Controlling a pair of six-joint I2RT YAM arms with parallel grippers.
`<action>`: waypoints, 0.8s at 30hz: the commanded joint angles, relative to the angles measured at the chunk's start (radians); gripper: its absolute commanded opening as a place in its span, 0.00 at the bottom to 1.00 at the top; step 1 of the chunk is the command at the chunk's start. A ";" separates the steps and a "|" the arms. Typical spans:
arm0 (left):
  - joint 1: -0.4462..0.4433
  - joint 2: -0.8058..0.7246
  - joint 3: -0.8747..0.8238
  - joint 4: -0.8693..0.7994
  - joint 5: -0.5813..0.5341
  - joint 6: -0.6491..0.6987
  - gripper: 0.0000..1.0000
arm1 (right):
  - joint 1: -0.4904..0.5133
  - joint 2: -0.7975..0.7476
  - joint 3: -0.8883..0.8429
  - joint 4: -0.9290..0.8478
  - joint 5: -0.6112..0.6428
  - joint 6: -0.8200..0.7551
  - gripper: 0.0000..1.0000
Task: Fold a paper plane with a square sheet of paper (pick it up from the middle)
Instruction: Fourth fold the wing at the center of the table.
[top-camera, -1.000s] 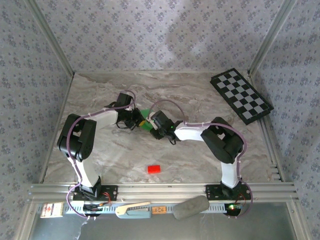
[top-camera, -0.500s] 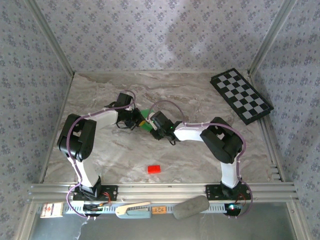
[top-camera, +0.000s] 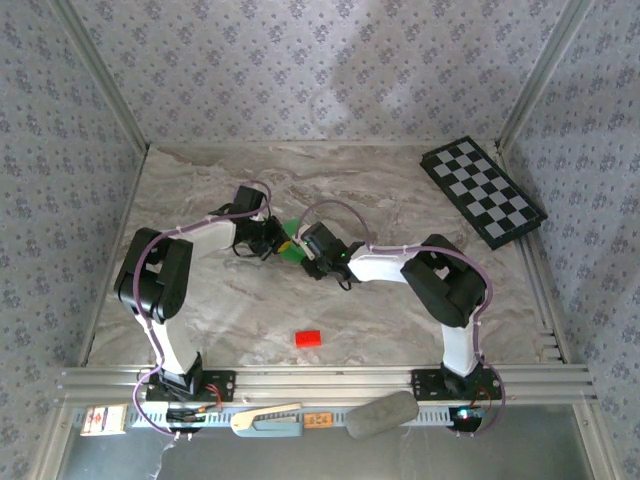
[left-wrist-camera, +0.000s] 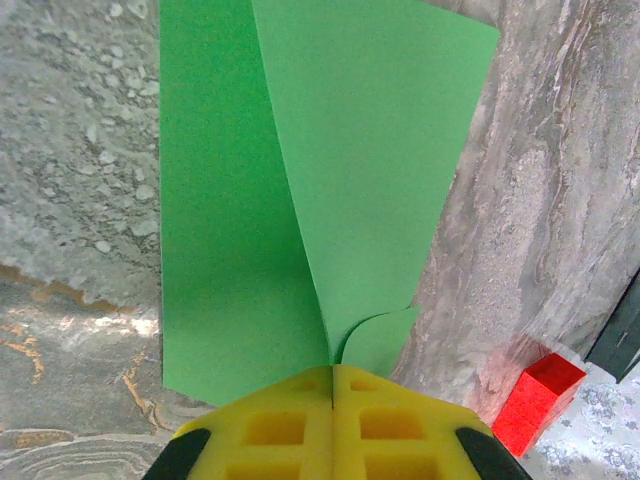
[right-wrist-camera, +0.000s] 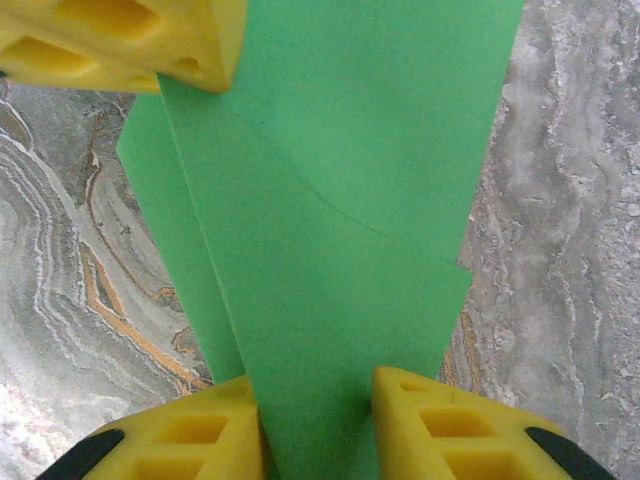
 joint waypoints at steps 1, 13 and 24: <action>-0.003 -0.005 0.030 -0.034 -0.001 0.001 0.05 | 0.007 -0.024 0.031 -0.036 -0.011 0.016 0.32; -0.002 -0.006 0.029 -0.037 -0.002 0.002 0.06 | -0.006 -0.007 0.026 -0.051 -0.089 0.023 0.21; 0.058 -0.064 0.024 -0.046 -0.022 0.024 0.26 | -0.051 -0.004 0.017 -0.041 -0.237 0.079 0.14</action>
